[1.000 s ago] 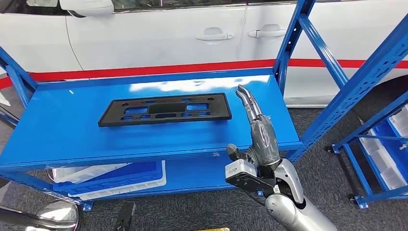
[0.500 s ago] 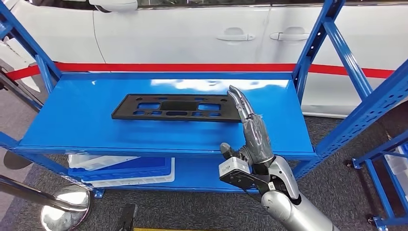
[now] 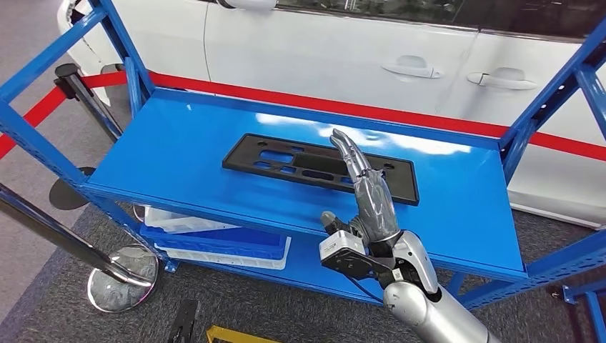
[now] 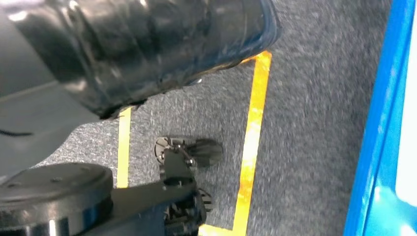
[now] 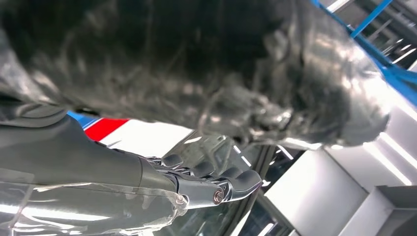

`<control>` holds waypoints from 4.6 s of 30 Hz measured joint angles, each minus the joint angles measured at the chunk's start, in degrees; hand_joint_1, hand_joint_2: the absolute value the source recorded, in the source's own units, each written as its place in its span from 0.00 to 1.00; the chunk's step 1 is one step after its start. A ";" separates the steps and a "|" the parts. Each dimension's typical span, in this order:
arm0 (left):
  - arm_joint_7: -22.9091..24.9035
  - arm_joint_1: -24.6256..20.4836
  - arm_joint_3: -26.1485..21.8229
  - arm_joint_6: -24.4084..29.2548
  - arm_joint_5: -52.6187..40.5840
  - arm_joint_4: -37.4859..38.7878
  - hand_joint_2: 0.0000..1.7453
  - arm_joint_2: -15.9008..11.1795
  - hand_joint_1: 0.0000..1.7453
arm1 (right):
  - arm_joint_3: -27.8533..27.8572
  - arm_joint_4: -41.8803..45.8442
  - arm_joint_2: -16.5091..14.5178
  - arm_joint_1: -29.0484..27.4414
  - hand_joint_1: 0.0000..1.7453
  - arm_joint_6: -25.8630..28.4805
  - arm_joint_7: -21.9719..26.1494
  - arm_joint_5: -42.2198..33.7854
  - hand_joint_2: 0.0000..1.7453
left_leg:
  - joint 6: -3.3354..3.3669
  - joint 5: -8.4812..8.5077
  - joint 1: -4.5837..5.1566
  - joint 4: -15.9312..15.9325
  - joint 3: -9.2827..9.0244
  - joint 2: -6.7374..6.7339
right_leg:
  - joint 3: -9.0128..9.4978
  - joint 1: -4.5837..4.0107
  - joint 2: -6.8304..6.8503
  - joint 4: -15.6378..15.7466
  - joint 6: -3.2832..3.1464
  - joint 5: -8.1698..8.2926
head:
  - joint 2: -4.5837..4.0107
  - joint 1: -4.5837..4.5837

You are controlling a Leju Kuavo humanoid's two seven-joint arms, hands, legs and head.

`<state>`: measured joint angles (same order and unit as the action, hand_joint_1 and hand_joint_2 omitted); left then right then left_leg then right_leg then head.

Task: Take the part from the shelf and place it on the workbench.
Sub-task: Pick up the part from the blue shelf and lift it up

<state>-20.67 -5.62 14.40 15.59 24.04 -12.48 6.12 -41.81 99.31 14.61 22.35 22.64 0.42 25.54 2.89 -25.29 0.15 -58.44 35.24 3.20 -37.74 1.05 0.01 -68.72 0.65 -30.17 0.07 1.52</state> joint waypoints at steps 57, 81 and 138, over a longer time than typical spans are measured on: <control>7.98 -2.79 11.28 -0.32 -0.61 -0.02 0.00 -0.26 0.00 | -12.44 -53.74 -15.17 26.94 0.00 -8.03 -10.70 17.22 1.00 | -2.83 0.24 -0.90 0.98 -0.22 -2.69 | 4.37 -0.56 0.83 10.22 -1.01 3.55 | 0.00 0.95; 9.25 -2.70 13.31 0.46 0.45 -0.01 0.00 -0.50 0.00 | -13.40 -64.36 -16.68 27.33 0.05 -5.81 -17.31 20.55 1.00 | -2.86 0.26 -0.90 0.98 -0.28 -2.72 | 4.40 -0.57 0.78 10.22 -1.01 3.56 | 0.00 0.94; -1.27 -1.98 14.85 11.82 5.12 -0.01 1.00 -1.44 0.00 | -12.80 -58.66 -12.55 24.17 1.00 1.79 -17.18 30.25 1.00 | -2.86 0.26 -0.90 0.99 -0.53 -2.83 | 4.57 -0.56 0.68 10.22 -1.02 3.56 | 0.00 0.95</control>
<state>-21.93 -7.60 29.25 27.41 29.16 -12.49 4.68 -54.61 40.64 2.07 46.53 24.44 -16.76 55.79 0.02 -25.02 -0.75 -57.45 34.72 0.37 -33.17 0.49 0.69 -58.50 -0.36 -26.61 0.07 2.47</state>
